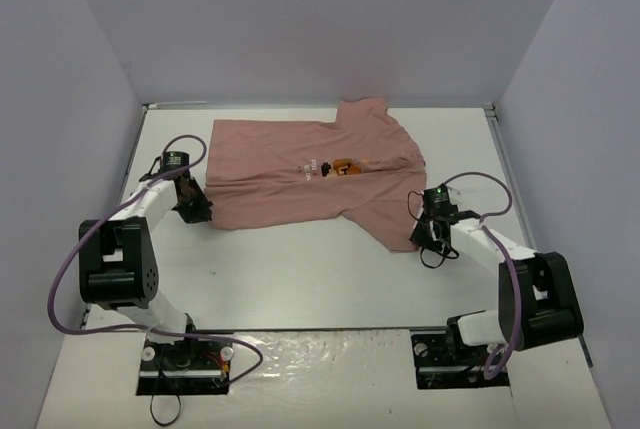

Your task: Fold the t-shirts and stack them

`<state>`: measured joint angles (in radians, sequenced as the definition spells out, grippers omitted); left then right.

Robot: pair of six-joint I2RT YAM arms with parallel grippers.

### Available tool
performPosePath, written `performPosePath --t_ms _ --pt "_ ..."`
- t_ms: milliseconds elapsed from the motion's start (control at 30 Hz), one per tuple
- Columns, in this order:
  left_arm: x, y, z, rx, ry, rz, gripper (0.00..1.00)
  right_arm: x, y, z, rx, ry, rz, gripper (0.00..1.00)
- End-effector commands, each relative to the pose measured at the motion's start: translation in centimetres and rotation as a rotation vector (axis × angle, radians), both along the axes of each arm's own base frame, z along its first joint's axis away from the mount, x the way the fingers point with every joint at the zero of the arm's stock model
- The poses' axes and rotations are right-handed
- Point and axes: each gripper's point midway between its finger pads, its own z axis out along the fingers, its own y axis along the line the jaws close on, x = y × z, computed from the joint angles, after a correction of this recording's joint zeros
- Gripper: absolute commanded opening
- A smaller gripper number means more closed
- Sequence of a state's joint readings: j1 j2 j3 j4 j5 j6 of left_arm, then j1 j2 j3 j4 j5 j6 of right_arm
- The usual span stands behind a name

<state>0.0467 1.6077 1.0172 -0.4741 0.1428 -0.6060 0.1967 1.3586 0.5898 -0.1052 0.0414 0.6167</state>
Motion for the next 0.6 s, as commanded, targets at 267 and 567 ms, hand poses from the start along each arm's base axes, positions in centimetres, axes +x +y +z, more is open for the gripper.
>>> performPosePath --t_ms 267,567 --pt "0.9 0.0 10.0 0.034 -0.192 -0.058 0.0 1.0 -1.9 12.0 -0.107 -0.124 0.028 0.0" --pt "-6.6 -0.4 9.2 0.025 -0.138 -0.059 0.0 -5.3 -2.4 14.5 -0.058 -0.102 0.001 0.0"
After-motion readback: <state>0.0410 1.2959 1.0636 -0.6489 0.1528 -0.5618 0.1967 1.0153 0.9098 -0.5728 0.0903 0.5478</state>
